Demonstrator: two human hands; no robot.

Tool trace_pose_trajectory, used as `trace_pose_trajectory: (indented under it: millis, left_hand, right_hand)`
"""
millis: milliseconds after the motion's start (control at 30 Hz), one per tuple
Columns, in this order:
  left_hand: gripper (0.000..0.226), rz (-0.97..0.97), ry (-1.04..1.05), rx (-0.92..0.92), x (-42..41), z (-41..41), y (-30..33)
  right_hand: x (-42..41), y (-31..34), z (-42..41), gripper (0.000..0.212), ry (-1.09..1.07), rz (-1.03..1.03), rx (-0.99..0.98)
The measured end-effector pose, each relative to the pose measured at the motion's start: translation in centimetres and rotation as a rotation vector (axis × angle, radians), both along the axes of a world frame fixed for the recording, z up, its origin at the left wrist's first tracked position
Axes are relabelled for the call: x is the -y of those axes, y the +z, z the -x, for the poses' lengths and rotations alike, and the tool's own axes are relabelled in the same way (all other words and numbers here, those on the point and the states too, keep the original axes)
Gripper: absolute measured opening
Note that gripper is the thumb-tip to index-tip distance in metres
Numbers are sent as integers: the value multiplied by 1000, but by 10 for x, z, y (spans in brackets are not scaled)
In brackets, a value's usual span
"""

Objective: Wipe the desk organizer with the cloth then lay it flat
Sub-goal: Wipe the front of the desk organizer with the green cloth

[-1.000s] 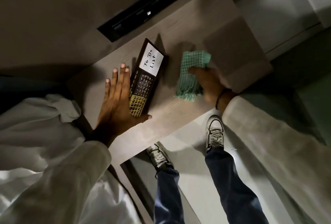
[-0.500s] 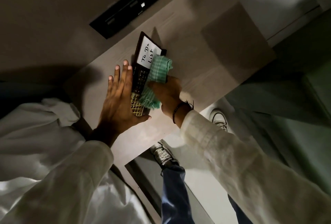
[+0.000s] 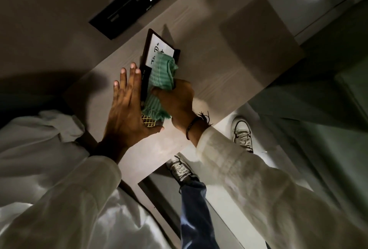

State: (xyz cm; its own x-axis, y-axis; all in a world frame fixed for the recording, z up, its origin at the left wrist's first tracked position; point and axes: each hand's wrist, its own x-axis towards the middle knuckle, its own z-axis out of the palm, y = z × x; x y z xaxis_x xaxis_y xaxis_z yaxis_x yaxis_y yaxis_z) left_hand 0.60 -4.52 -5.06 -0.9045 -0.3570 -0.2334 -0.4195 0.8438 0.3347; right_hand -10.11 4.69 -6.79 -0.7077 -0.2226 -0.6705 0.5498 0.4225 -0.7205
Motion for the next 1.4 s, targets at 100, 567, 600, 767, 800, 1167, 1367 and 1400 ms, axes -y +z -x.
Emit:
trace_pose_trajectory:
  millis: [100, 567, 600, 767, 800, 1167, 1367, 1400]
  left_hand:
    - [152, 2, -14, 9, 0, 2, 3]
    - [148, -37, 37, -19, -5, 4, 2]
    - [147, -35, 49, -18, -5, 3, 2]
    - [148, -20, 80, -13, -8, 4, 2]
    - [148, -19, 84, -15, -9, 4, 2]
    - [150, -25, 111, -24, -12, 6, 1]
    - [151, -28, 107, -36, -10, 7, 1]
    - [151, -26, 110, -32, -11, 7, 2]
  right_hand:
    - [-8, -5, 3, 17, 2, -39, -6]
    - [8, -2, 14, 14, -18, 15, -130]
    - [13, 2, 10, 14, -11, 55, -152]
    - [1, -1, 7, 14, 66, 30, -167]
    - [1, -4, 13, 13, 56, 0, -152]
    - [-9, -14, 13, 8, 200, -90, -242]
    - [-8, -3, 0, 11, 249, -43, -358]
    - [-11, -4, 3, 11, 260, -51, -324]
